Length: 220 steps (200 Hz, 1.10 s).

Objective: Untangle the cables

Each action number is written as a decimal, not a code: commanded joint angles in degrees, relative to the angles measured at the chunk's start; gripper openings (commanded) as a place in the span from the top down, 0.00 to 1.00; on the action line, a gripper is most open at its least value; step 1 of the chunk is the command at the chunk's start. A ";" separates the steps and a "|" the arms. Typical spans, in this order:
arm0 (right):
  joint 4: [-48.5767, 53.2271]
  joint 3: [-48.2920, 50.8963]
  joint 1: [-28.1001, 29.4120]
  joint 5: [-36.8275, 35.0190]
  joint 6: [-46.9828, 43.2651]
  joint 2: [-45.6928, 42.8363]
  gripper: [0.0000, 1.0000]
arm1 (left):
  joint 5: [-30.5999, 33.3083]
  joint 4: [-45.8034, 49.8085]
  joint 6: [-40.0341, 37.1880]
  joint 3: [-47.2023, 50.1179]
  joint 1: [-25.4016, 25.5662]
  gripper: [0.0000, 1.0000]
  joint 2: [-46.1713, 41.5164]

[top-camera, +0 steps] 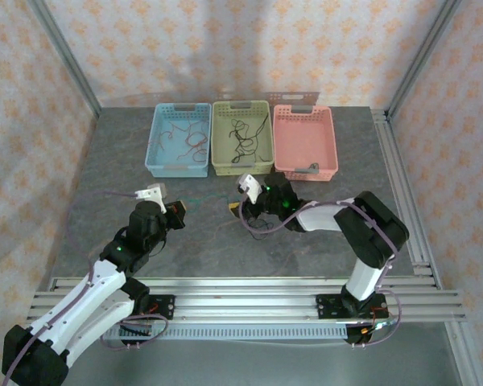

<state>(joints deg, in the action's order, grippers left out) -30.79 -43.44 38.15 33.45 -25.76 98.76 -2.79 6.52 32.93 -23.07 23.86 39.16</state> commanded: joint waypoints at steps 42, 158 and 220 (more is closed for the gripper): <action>-1.00 4.35 -3.79 -1.64 -4.16 -2.40 0.47 | -0.38 -1.76 -0.41 0.66 -0.40 1.00 -0.48; 8.45 -1.97 -3.90 -0.49 2.91 2.51 0.45 | -0.38 -2.00 -0.32 1.19 -0.48 1.00 -1.23; 14.29 -5.83 -2.83 -0.31 1.93 6.12 0.50 | -0.49 -2.02 -0.32 1.18 -0.54 1.00 -1.27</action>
<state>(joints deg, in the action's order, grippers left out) -19.86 -46.87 34.70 31.90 -23.59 103.44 -2.79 6.11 32.93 -22.63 23.86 38.72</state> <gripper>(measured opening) 0.508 0.044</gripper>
